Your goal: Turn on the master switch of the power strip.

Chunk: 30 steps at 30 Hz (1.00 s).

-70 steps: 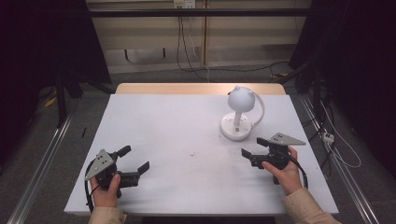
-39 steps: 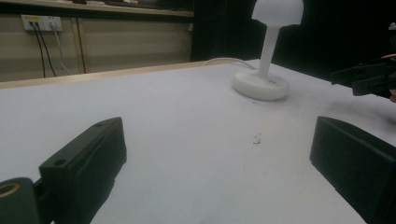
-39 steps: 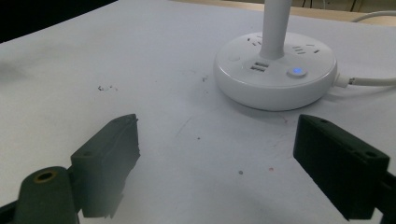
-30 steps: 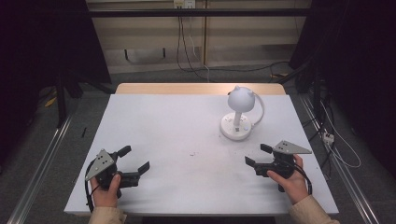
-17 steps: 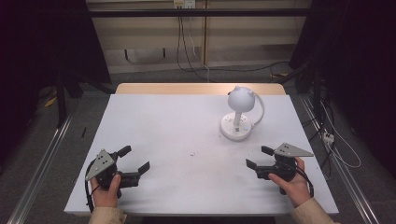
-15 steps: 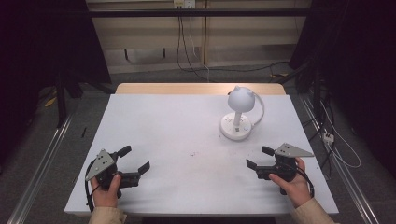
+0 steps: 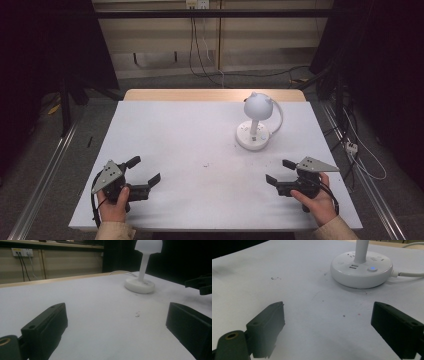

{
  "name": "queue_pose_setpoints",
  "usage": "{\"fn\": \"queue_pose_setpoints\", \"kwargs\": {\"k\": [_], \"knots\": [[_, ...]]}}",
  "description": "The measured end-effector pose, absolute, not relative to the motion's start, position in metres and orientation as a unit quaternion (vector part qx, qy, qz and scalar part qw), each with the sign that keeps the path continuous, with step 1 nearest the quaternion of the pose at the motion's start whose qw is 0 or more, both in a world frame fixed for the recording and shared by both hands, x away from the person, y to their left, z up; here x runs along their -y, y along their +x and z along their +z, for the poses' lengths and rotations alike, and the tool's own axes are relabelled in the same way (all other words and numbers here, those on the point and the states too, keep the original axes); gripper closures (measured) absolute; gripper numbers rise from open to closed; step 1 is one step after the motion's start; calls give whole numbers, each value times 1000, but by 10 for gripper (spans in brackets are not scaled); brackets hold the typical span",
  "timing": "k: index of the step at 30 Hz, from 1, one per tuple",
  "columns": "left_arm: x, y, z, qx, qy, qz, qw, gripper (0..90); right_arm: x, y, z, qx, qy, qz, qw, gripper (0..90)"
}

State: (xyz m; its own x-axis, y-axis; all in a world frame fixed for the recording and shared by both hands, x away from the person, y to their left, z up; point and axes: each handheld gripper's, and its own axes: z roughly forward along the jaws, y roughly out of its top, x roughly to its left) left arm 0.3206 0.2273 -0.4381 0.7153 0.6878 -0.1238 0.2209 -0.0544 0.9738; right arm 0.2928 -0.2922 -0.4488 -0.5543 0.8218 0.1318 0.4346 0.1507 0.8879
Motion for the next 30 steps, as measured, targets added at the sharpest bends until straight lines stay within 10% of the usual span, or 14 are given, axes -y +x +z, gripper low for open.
{"fn": "queue_pose_setpoints", "kwargs": {"k": [30], "knots": [[-225,322,-440,-327,704,189,601,34,297,280,-451,-736,426,487,201,104]]}}
